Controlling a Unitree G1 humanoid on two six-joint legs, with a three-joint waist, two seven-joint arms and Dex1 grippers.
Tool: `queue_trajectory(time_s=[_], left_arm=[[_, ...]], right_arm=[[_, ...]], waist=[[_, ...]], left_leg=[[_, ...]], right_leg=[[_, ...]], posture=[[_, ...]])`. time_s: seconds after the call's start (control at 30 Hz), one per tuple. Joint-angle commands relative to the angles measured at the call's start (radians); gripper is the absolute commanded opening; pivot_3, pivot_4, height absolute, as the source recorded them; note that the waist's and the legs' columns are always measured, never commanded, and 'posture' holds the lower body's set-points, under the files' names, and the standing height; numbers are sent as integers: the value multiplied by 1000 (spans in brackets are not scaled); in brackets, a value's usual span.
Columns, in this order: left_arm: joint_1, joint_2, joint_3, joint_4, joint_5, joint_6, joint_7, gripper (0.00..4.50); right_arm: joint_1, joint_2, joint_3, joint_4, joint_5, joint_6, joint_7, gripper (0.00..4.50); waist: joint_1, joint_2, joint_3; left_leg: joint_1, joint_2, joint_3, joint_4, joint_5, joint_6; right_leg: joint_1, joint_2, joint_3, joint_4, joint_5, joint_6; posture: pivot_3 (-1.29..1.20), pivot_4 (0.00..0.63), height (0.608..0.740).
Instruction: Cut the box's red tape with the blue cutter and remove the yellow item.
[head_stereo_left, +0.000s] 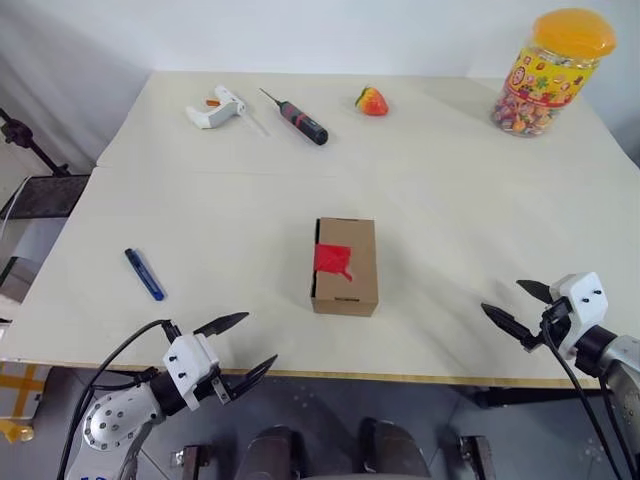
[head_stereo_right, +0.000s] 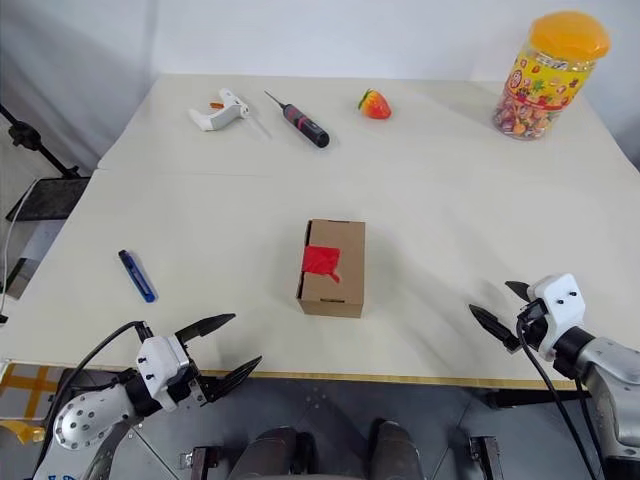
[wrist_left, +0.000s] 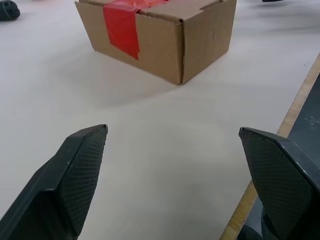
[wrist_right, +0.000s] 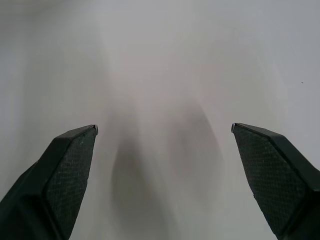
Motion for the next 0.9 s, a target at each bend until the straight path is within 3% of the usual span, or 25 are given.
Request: queue_trajectory(time_s=[0.03, 0.27, 0.4, 0.73, 0.83, 0.9], left_arm=[[-24, 4, -3, -44, -23, 47, 15, 4476], [-79, 2, -13, -49, -17, 168, 50, 4476], [-136, -13, -22, -12, -1, 147, 56, 4476], [-391, -57, -68, 228, 53, 171, 100, 1409], [-526, -101, -86, 371, 81, 133, 129, 435], [-592, -126, -92, 444, 89, 119, 136, 57]], right_arm=[[3, -2, -27, -55, 13, 11, -21, 4500], [-3, 11, -18, -111, 21, 99, -83, 4500], [-24, 9, 16, -155, -19, 169, -155, 4500], [-171, 46, 151, -242, -6, 347, -211, 1072], [-213, 73, 228, -263, -16, 376, -216, 8], [-234, 84, 267, -260, -34, 376, -216, 0]], waist=[[4, 0, 0], [6, 0, 0], [5, 0, 0], [5, 0, 0], [9, 0, 0], [9, 0, 0]], left_leg=[[0, 0, 0, 0, 0, 0], [0, 0, 0, 4, 0, 0], [-1, 0, -1, 7, 0, 0], [-2, 0, -1, 10, 0, 0], [-3, 0, -1, 11, 0, 0], [-4, -1, -2, 13, 0, 1]], right_leg=[[0, 0, 0, 0, 0, 0], [0, 1, 0, 3, 0, 0], [0, 1, 1, 4, 0, 0], [0, 3, -1, 7, 0, 0], [0, 3, -2, 7, 0, 0], [0, 4, -2, 7, 1, 2]], posture=[[0, 150, 740], [0, 150, 740], [0, 150, 740], [0, 150, 740], [0, 150, 740], [0, 150, 740]])
